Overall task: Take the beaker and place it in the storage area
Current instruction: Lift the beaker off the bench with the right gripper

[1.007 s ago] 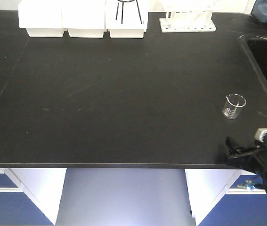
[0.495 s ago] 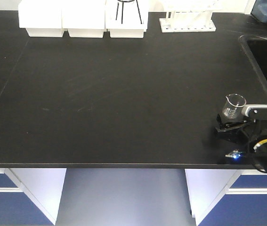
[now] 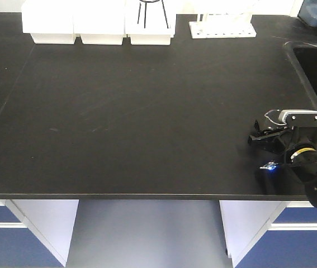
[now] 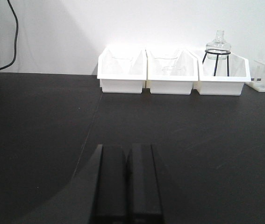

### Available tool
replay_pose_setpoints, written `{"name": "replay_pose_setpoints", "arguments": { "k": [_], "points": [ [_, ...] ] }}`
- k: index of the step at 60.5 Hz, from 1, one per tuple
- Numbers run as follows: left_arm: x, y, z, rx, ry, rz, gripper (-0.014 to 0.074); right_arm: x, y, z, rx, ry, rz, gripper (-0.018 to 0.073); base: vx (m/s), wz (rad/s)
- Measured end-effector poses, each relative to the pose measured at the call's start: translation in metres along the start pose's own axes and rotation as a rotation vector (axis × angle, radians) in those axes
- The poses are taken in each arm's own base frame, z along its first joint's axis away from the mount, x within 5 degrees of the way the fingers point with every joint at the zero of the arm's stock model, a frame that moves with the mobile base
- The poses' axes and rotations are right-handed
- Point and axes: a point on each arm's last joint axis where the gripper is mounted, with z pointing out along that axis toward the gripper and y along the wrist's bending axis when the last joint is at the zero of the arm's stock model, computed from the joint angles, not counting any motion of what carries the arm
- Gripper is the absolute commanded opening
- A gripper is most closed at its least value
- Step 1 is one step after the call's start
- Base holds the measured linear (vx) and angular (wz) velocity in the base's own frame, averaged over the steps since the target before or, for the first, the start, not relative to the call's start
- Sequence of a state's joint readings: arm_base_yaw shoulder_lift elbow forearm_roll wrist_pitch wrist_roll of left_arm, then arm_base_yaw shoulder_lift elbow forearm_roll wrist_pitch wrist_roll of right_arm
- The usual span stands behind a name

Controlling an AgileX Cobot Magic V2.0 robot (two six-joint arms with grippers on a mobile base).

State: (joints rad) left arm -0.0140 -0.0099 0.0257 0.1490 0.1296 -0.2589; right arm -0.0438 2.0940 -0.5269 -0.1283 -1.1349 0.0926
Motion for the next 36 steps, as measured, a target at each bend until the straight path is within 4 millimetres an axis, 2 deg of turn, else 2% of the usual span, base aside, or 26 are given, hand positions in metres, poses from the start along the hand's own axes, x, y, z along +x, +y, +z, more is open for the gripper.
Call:
{"name": "replay_pose_setpoints", "arguments": {
  "k": [5, 7, 14, 20, 30, 36],
  "points": [
    [0.0, 0.0, 0.0, 0.0, 0.0, 0.0, -0.0008, 0.0, 0.0, 0.0, 0.0, -0.001, 0.0, 0.0026, 0.0, 0.0],
    [0.0, 0.0, 0.0, 0.0, 0.0, 0.0, -0.0008, 0.0, 0.0, 0.0, 0.0, -0.001, 0.0, -0.0015, 0.0, 0.0],
    [0.0, 0.0, 0.0, 0.0, 0.0, 0.0, -0.0008, 0.0, 0.001, -0.003, -0.005, 0.003, -0.001, -0.0008, 0.0, 0.0],
    [0.0, 0.0, 0.0, 0.0, 0.0, 0.0, -0.0008, -0.008, 0.003, -0.014, -0.012, -0.009, -0.007, -0.0004, 0.0, 0.0],
    [0.0, 0.0, 0.0, 0.0, 0.0, 0.0, -0.0008, -0.039, 0.008, -0.041, -0.015, -0.047, -0.026, -0.0003, 0.0, 0.0],
    [0.0, 0.0, 0.0, 0.0, 0.0, 0.0, -0.0008, -0.057, 0.012, -0.059, -0.031, -0.011, -0.04, -0.0003, 0.0, 0.0]
  ]
}}
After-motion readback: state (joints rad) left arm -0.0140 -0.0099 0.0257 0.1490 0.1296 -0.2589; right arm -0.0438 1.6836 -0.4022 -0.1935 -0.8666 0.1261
